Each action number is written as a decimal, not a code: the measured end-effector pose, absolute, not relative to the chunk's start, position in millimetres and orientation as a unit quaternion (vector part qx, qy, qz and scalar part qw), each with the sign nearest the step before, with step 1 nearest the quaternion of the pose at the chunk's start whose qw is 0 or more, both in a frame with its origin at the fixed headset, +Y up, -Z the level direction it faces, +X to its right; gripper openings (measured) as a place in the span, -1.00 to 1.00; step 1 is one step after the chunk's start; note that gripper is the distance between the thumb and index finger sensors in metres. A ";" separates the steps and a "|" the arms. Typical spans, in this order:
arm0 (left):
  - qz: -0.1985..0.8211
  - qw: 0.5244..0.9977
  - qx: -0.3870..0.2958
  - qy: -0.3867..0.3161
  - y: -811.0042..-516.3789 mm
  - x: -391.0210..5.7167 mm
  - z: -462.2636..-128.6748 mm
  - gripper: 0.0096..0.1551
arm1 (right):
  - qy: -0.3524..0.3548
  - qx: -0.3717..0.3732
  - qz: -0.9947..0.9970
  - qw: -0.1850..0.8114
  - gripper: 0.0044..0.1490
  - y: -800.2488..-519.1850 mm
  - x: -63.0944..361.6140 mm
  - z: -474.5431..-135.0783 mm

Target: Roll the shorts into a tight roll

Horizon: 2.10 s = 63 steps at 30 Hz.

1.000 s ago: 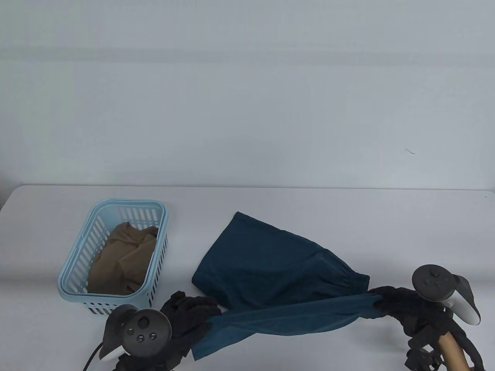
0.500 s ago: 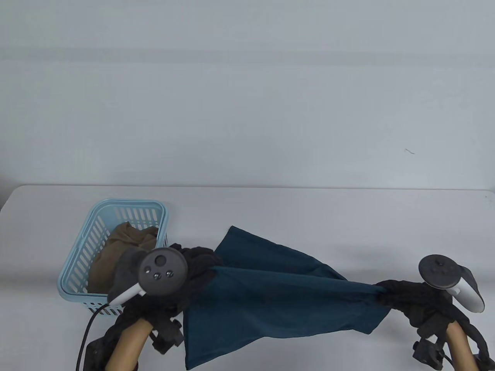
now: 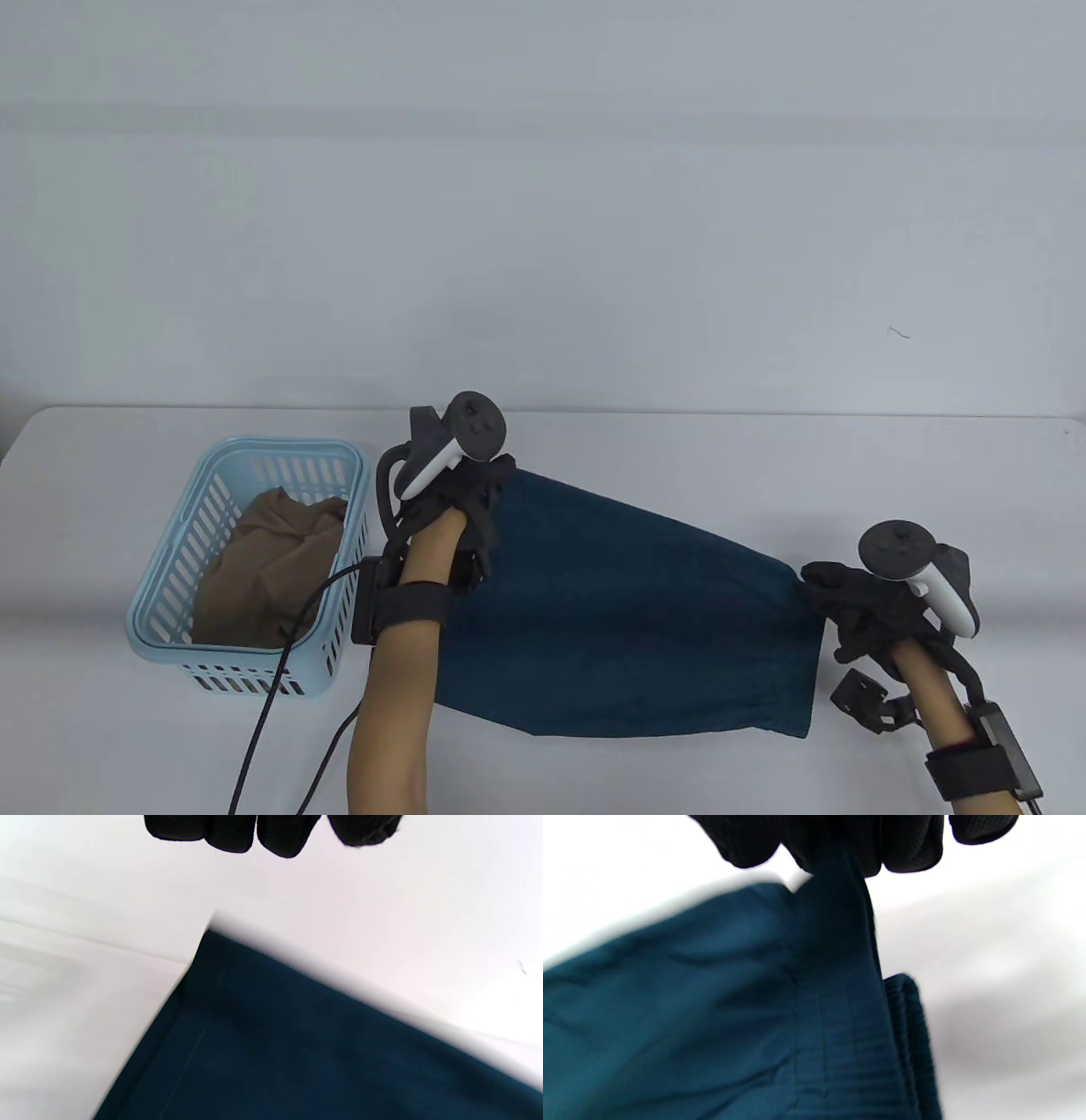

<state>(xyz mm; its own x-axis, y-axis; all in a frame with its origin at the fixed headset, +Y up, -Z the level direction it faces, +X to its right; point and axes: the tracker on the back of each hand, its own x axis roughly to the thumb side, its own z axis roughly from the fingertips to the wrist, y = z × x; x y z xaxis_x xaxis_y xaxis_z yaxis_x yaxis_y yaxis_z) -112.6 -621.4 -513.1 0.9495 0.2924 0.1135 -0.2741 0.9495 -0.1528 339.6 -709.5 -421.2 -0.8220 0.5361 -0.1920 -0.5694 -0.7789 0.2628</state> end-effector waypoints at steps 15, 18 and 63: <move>0.174 0.957 -0.133 -0.191 -681.8 -67.4 -413.1 -0.26 | 0.146 0.008 0.962 0.229 -0.21 -696.8 286.6 -374.6; 0.153 0.960 -0.125 -0.197 -696.0 -61.8 -398.2 -0.27 | 0.147 0.014 0.969 0.199 -0.20 -704.0 270.7 -371.5; 0.123 0.934 -0.251 -0.224 -784.0 -35.7 -370.7 -0.29 | 0.164 0.056 0.984 0.026 -0.29 -787.3 228.5 -365.3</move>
